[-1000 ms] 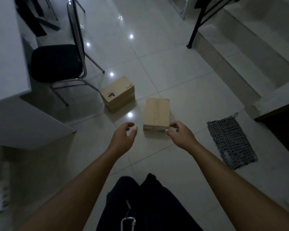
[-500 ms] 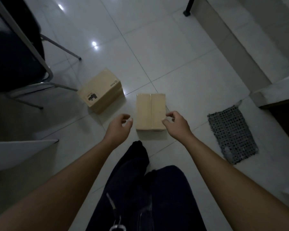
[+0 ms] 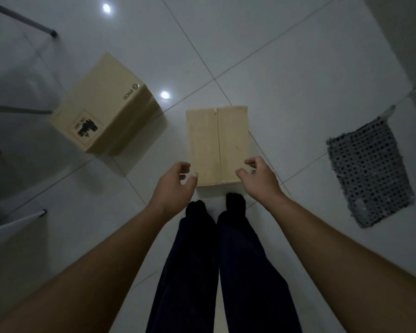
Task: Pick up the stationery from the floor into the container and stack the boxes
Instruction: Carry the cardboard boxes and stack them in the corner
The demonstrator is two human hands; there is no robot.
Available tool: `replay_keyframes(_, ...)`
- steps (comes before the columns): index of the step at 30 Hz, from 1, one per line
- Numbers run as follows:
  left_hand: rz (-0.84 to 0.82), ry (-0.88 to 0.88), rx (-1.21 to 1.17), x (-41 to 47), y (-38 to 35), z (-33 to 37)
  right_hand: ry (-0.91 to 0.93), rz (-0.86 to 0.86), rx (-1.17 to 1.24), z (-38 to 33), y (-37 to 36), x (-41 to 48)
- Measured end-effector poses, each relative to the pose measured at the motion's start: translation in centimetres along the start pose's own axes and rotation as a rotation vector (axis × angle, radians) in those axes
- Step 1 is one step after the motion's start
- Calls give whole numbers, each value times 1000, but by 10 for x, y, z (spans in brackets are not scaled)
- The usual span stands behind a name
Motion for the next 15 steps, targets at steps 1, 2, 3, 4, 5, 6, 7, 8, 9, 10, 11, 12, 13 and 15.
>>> replay_keyframes(1, 3, 11, -7, 18, -12, -11, -6, -4, 2, 11, -10, 20)
replay_keyframes(2, 0, 21, -14, 32, -23, -20, -14, -3, 5, 21, -18, 35)
replay_keyframes(3, -5, 34, -19, 45, -34, -30, -24, 0, 6, 31, -25, 50)
replay_keyframes(4, -9, 51, -24, 62, -48, -45, -31, 3, 0, 44, -34, 70)
replay_keyframes(5, -9, 75, -26, 75, -59, -58, -37, 15, -13, 54, -40, 85)
replay_keyframes(6, -8, 110, -30, 91, -73, -75, -43, 26, -36, 68, -49, 104)
replay_keyframes(7, -12, 154, -35, 101, -84, -90, -57, 52, -56, 81, -52, 116)
replay_keyframes(8, -16, 196, -44, 111, -95, -104, -74, 83, -66, 94, -54, 128)
replay_keyframes(9, -16, 232, -59, 119, -104, -115, -96, 111, -66, 107, -54, 137)
replay_keyframes(10, -8, 260, -73, 126, -112, -125, -128, 125, -65, 122, -55, 144)
replay_keyframes(11, 1, 282, -83, 132, -118, -133, -168, 119, -71, 135, -57, 150)
replay_keyframes(12, 5, 308, -96, 138, -124, -142, -212, 95, -80, 149, -60, 156)
replay_keyframes(13, -2, 341, -110, 143, -129, -150, -251, 59, -89, 162, -63, 160)
replay_keyframes(15, -41, 419, -164, 152, -142, -164, -291, -46, -85, 179, -71, 168)
Point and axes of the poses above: each hand's wrist, its own x-axis towards the middle knuckle, its own y-axis out of the back of the hand, z = x × y, the point moved 9 cm from there along x, towards the middle knuckle, and after that the axes turned 1 degree about -z, right-handed, at the moved point
